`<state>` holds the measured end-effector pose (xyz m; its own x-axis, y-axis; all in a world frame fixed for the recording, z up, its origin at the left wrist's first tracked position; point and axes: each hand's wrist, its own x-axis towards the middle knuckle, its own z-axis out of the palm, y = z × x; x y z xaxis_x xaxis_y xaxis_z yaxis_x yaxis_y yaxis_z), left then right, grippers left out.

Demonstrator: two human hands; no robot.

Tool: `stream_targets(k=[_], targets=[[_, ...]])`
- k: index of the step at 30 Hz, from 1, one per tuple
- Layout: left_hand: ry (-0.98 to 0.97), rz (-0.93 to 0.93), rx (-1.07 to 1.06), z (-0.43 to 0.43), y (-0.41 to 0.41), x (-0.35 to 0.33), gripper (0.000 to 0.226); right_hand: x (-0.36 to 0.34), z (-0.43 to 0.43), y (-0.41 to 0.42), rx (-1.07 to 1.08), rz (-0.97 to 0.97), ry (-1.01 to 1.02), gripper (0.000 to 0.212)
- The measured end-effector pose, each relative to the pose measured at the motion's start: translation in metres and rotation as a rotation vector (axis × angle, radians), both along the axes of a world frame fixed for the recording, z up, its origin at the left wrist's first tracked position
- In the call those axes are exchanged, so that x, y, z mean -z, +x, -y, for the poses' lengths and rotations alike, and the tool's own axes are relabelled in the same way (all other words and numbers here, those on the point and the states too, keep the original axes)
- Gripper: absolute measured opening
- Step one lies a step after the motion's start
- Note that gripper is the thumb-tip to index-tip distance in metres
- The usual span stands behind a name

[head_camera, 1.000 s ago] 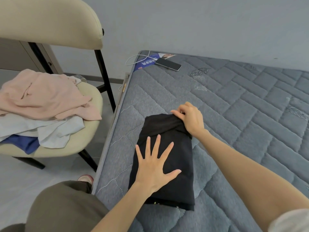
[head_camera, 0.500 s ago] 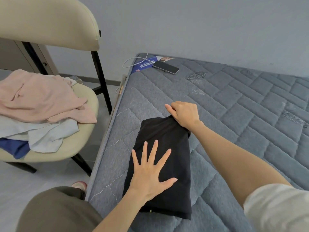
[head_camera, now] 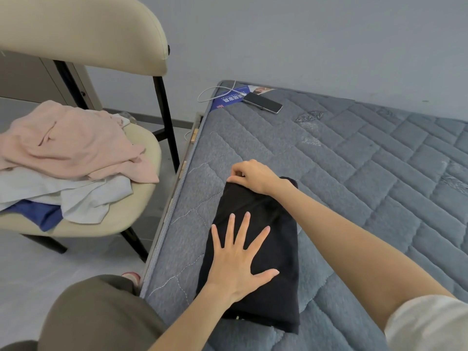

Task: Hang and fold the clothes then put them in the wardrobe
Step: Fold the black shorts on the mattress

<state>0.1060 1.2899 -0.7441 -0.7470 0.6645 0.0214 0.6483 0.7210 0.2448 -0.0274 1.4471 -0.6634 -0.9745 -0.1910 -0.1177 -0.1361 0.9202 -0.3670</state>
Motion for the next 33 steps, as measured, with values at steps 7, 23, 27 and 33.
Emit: stream_targets(k=[7,23,27,33], targets=[[0.000,0.024,0.012,0.000,-0.002,-0.002,0.084,0.008,0.017,-0.019,0.031,-0.150,0.069,0.021],[0.019,-0.019,-0.047,-0.011,0.000,-0.009,0.079,0.027,-0.070,0.055,0.679,-0.254,-0.284,0.044],[0.014,-0.066,-0.007,-0.029,0.002,-0.017,0.077,0.043,-0.083,0.086,0.810,-0.101,-0.592,0.040],[-0.029,-0.120,0.069,-0.054,0.007,-0.017,0.074,0.058,-0.081,0.103,0.834,-0.118,-0.768,0.017]])
